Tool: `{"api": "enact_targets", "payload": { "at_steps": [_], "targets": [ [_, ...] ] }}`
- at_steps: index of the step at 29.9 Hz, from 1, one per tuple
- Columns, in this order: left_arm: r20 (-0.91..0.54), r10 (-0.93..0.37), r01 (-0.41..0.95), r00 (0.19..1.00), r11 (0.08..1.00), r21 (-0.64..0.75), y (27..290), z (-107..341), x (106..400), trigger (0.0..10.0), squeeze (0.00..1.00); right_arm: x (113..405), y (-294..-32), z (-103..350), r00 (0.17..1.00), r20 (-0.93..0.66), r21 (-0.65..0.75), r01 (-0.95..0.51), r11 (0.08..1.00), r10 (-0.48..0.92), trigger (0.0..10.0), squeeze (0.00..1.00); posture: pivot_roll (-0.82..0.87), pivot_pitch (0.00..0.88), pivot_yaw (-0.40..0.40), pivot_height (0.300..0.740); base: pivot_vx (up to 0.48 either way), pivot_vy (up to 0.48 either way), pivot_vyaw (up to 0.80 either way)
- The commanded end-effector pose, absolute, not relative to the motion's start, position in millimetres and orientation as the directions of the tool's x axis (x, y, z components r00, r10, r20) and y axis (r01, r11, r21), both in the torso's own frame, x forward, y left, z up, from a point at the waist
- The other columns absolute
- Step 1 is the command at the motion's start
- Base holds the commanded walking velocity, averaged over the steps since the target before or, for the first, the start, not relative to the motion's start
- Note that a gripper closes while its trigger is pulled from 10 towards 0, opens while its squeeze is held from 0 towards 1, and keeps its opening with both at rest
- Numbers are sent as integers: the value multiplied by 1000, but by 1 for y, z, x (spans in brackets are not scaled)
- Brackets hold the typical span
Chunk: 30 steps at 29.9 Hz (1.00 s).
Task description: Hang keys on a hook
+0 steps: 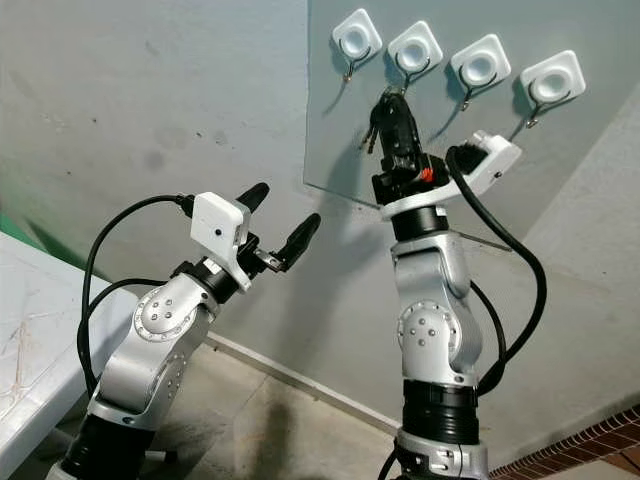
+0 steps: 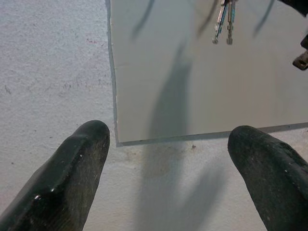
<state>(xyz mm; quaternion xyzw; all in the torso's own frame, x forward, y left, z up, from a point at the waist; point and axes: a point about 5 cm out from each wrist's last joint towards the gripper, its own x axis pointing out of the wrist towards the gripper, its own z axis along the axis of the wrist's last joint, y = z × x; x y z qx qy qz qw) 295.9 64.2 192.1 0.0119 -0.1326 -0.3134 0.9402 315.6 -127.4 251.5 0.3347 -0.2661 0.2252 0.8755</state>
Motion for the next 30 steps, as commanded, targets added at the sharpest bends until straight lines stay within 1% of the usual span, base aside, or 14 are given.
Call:
{"api": "enact_targets", "payload": {
  "at_steps": [1,12,17,25,30],
  "targets": [
    [241,-595,586,767,802,115,65,193,294,10000,0,310,-126,262,716,662,434,-607,665,221,10000,0,-31,49,-6,732,0,0,0],
    [237,-598,589,766,800,114,64,192,294,10000,0,309,-129,266,705,681,430,-605,670,200,10000,0,-31,51,-3,732,0,0,0],
    [236,-597,589,766,800,113,64,192,293,10000,0,311,-132,265,722,670,465,-588,661,171,10000,0,-29,52,-3,732,0,0,0],
    [237,-596,588,767,801,112,64,192,293,10000,0,317,-140,255,773,626,574,-545,611,102,10000,0,-28,53,-3,732,0,0,0],
    [237,-595,587,768,802,110,64,192,292,10000,0,321,-145,248,807,589,664,-518,540,51,10000,0,-25,55,-4,732,0,0,0]
  ]
}}
